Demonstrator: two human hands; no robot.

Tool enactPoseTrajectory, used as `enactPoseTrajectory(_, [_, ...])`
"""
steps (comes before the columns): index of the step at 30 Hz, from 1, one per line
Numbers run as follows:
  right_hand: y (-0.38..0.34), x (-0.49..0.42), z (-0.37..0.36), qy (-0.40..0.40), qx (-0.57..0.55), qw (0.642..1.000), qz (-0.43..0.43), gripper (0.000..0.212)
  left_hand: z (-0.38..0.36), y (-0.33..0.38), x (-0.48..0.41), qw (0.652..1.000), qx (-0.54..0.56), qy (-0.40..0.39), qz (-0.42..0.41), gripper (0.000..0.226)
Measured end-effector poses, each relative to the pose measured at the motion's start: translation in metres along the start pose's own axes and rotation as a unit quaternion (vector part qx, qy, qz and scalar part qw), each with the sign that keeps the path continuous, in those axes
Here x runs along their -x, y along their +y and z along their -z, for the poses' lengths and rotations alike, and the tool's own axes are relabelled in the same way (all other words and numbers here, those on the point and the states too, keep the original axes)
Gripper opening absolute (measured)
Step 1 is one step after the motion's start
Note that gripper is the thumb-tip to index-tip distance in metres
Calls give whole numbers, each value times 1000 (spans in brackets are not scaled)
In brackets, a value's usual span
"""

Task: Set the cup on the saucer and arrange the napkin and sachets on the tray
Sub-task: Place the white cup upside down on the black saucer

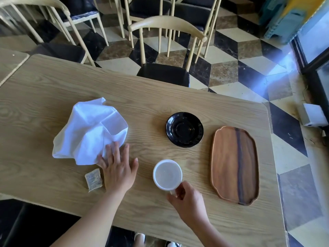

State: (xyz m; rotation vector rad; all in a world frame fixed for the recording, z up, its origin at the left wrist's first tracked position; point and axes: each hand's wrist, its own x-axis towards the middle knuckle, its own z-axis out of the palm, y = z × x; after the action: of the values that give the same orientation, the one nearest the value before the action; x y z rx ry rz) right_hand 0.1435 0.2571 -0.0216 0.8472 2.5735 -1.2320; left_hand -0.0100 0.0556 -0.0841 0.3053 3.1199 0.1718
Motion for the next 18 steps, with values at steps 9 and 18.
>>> enactPoseTrajectory(9, [0, 0, -1, 57, -21, 998, 21, 39, -3, -1, 0, 1000, 6, 0, 4, 66])
enactPoseTrajectory(18, [-2, -9, 7, 97, -29, 991, 91, 35, -3, -1, 0, 1000, 8, -1, 11, 66])
